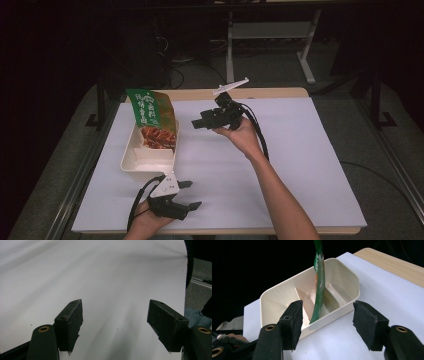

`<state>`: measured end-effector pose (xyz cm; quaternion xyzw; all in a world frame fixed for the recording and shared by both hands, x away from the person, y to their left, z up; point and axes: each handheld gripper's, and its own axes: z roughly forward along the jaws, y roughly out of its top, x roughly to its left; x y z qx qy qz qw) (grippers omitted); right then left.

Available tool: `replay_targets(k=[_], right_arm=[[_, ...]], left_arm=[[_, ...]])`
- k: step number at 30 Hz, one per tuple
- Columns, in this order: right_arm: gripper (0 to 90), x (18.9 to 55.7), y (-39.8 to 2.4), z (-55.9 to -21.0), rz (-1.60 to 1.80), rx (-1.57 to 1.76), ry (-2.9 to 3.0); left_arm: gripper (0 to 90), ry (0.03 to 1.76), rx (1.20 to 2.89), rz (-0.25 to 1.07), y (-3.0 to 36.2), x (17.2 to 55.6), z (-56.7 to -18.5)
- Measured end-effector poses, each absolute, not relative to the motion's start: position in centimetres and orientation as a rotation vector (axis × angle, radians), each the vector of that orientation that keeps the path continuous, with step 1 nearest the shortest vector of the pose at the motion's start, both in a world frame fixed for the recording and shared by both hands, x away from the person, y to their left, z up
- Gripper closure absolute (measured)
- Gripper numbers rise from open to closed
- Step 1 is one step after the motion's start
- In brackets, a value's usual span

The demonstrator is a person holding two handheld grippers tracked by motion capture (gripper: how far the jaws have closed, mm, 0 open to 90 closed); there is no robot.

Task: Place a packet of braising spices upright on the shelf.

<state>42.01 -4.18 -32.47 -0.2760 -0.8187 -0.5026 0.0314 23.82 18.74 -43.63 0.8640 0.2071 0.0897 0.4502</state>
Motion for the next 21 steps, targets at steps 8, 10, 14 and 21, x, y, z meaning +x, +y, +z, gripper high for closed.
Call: replay_targets(k=[8, 10, 14, 21], right_arm=[[39.1, 41.4, -5.6, -32.9, -1.547, -0.864, -2.508], [39.1, 41.3, -5.8, -32.9, -1.543, -0.865, -2.514], [38.1, 41.0, -6.6, -33.0, -1.542, -0.875, -2.506], [37.5, 40.4, -7.9, -33.6, -1.534, -0.889, -2.505]], left_arm=[[27.8, 0.510, 2.138, 0.216, 18.6, 23.8, -43.7], [27.8, 0.511, 2.137, 0.216, 18.6, 23.8, -43.7], [27.6, 0.516, 2.135, 0.211, 18.7, 23.9, -43.7], [27.3, 0.522, 2.127, 0.205, 18.7, 23.9, -43.7]])
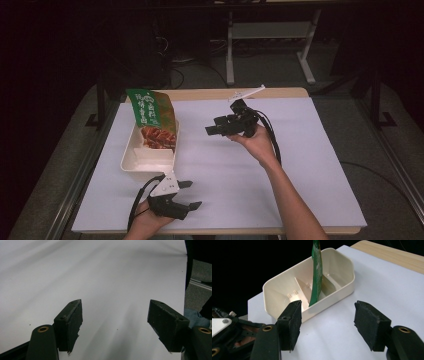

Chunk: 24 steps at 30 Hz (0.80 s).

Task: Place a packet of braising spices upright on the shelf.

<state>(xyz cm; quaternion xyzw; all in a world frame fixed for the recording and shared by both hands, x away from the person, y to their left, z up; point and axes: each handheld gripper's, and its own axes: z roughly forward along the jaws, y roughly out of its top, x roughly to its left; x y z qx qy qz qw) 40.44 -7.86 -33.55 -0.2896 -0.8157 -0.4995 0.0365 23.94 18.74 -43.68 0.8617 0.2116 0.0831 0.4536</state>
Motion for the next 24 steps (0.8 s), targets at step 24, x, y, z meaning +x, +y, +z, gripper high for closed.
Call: replay_targets(k=[24], right_arm=[[35.5, 37.1, -13.8, -35.4, -1.529, -0.972, -2.485]], left_arm=[[26.6, 0.529, 2.133, 0.186, 18.5, 24.1, -44.0]])
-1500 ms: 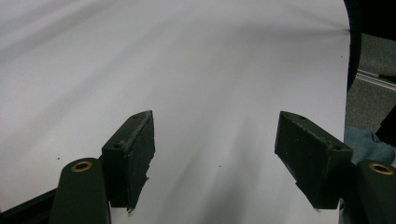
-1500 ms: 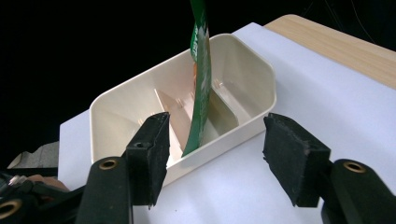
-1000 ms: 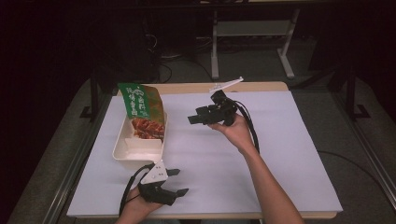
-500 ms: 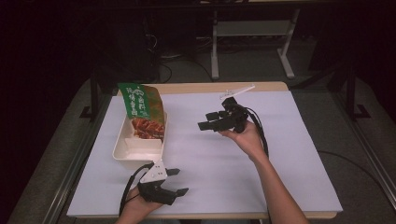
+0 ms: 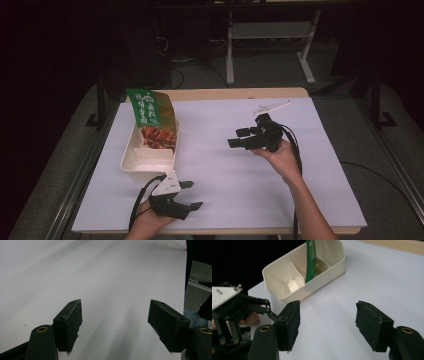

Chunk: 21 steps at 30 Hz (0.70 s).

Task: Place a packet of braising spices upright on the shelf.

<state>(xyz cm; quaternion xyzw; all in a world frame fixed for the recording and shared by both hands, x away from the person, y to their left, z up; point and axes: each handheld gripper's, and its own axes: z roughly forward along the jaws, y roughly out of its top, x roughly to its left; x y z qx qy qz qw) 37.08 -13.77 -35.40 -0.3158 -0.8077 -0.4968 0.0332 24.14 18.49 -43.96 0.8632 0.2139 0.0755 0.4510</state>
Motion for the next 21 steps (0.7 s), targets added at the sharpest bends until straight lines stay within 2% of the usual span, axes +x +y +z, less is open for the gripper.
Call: replay_targets(k=[21], right_arm=[[34.3, 33.6, -17.7, -37.9, -1.503, -1.024, -2.491]], left_arm=[[25.8, 0.546, 2.121, 0.174, 18.7, 24.3, -44.1]])
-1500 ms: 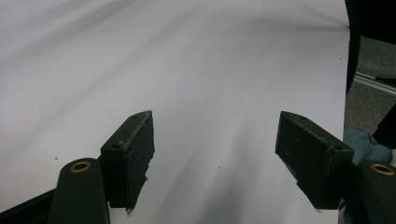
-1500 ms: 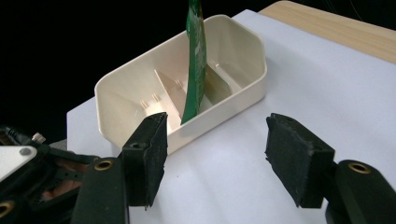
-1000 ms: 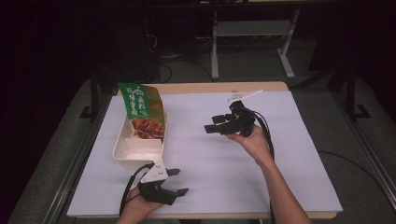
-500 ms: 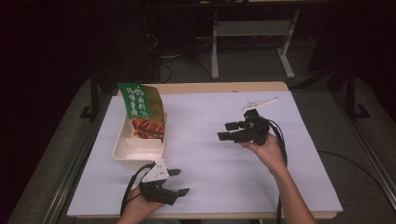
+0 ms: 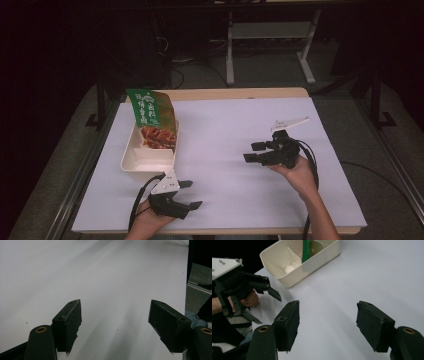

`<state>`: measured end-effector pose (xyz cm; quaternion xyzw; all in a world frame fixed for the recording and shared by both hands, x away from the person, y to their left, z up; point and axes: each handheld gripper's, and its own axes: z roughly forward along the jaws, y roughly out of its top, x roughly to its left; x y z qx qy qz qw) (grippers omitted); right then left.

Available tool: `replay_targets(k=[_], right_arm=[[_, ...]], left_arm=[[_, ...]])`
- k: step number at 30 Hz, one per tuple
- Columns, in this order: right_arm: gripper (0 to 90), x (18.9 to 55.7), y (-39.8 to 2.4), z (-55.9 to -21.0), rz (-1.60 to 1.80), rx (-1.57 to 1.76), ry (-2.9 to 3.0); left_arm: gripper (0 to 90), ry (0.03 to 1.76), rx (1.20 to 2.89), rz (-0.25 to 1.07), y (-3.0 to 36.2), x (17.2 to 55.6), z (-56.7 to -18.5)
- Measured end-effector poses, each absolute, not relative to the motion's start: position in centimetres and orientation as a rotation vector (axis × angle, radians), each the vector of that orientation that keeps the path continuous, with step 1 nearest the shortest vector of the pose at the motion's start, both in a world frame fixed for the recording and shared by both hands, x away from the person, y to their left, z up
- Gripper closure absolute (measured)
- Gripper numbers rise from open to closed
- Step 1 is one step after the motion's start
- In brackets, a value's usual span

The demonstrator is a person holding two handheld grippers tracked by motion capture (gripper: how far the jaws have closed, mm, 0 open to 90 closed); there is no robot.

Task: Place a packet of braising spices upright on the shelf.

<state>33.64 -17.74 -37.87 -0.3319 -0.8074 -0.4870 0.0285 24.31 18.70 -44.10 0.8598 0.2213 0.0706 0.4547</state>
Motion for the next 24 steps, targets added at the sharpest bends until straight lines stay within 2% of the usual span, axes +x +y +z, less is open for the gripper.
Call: replay_targets(k=[9, 24], right_arm=[[35.0, 31.0, -20.2, -40.1, -1.487, -1.087, -2.467], [33.6, 27.5, -22.0, -42.6, -1.513, -1.167, -2.463]], left_arm=[[25.8, 0.555, 2.118, 0.176, 18.8, 24.3, -44.1], [25.2, 0.530, 2.140, 0.202, 18.5, 24.0, -44.2]])
